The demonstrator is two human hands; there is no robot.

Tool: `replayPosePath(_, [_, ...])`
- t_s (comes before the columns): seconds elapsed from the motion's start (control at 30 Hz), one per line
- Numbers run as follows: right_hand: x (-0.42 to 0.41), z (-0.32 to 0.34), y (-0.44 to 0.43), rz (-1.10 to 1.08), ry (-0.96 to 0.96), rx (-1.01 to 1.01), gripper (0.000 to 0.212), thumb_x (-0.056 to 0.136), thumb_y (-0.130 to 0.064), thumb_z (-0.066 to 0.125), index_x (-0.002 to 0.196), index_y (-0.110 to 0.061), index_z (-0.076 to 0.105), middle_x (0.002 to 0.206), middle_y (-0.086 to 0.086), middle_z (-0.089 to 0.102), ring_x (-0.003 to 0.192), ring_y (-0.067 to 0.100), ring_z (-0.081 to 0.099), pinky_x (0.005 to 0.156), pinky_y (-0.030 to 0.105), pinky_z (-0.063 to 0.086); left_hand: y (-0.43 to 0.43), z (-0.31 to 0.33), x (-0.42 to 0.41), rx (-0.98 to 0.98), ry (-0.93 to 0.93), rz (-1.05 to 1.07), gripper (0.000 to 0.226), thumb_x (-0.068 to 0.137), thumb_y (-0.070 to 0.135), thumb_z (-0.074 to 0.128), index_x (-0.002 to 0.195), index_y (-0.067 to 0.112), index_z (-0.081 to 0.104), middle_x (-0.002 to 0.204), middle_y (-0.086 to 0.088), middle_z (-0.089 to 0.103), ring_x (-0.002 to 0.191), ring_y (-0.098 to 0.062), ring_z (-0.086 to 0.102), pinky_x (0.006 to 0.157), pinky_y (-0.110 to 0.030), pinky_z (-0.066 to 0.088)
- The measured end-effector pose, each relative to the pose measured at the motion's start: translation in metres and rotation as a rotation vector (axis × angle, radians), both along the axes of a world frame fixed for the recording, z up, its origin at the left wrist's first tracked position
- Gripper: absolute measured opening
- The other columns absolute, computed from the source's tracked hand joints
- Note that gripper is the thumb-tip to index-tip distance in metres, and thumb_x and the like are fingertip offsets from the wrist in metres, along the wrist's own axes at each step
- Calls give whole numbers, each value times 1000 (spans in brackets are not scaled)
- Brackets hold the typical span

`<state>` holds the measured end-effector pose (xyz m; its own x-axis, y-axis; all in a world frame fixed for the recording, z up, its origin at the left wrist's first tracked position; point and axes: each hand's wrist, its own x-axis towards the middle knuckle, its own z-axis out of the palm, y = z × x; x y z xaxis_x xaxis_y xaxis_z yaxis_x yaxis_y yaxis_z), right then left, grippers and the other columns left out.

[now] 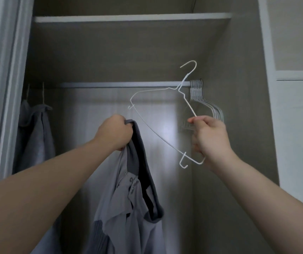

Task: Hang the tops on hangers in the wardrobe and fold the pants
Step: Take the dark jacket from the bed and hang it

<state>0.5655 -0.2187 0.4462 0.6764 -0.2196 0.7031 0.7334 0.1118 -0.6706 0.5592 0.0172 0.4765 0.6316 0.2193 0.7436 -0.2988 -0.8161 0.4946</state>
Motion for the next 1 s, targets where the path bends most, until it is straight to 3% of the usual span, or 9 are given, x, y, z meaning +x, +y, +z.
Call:
replayPosePath(0.27, [-108,-66,-66,104,0,113,24,103,-11,45,88,-14,63,43,-9,27,34,8,22,37,14,22,-55,-27,-64,-87,65,-3,31,95,17,46,79,-2,65,54,-15,64,40,-29,65,40,-37,56])
replayPosePath(0.5, [-192,-130,-183,234,11,194,28,105,-13,42,85,-18,60,52,-5,26,40,11,18,41,15,21,-125,-69,-143,-156,112,59,32,96,18,45,78,0,66,53,-16,66,46,-36,68,52,-48,62])
replayPosePath(0.57, [-213,-152,-216,250,3,175,26,106,-16,40,85,-19,57,52,-4,29,40,12,22,40,17,24,-147,-86,-166,-158,130,87,33,96,17,45,79,-1,66,51,-16,66,46,-36,68,55,-47,62])
replayPosePath(0.63, [-227,-171,-243,258,35,130,19,107,-21,41,93,-14,52,53,0,35,39,16,29,37,23,31,-169,-103,-187,-163,161,98,33,96,17,45,79,-3,65,51,-17,65,45,-36,67,48,-40,60])
replayPosePath(0.73, [-233,-184,-277,283,199,34,20,102,-29,54,101,-10,52,58,5,45,42,20,37,40,29,40,-202,-122,-218,-131,226,120,33,96,14,45,76,-3,64,51,-17,66,42,-33,66,38,-26,49])
replayPosePath(0.87, [-241,-201,-314,278,446,-111,31,103,-36,52,102,-9,68,52,1,35,41,15,28,41,22,26,-242,-146,-253,-99,283,108,32,95,15,44,74,-1,61,54,-18,66,42,-33,66,42,-25,50])
replayPosePath(1.0, [-284,-243,-348,391,440,-155,31,103,-29,51,102,-11,76,54,0,27,42,13,20,42,18,19,-275,-181,-284,-61,374,89,28,93,14,42,71,5,57,55,-17,66,45,-32,67,49,-27,51])
